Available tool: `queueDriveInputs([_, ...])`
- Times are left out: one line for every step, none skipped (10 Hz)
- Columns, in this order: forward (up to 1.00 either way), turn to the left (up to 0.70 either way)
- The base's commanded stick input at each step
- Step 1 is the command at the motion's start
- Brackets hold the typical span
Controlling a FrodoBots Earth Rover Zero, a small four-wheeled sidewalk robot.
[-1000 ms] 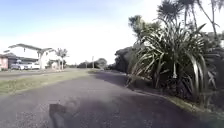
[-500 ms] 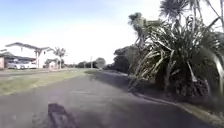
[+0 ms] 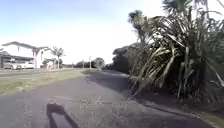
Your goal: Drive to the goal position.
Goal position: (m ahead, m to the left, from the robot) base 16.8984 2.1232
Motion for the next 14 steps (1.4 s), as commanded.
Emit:
queueDriveInputs([1.0,0.0])
queueDriveInputs([1.0,0.0])
queueDriveInputs([1.0,0.0])
queueDriveInputs([1.0,0.0])
queueDriveInputs([1.0,0.0])
queueDriveInputs([1.0,0.0])
queueDriveInputs([1.0,0.0])
queueDriveInputs([1.0,0.0])
queueDriveInputs([1.0,0.0])
queueDriveInputs([1.0,0.0])
queueDriveInputs([1.0,0.0])
queueDriveInputs([1.0,0.0])
queueDriveInputs([1.0,0.0])
queueDriveInputs([1.0,0.0])
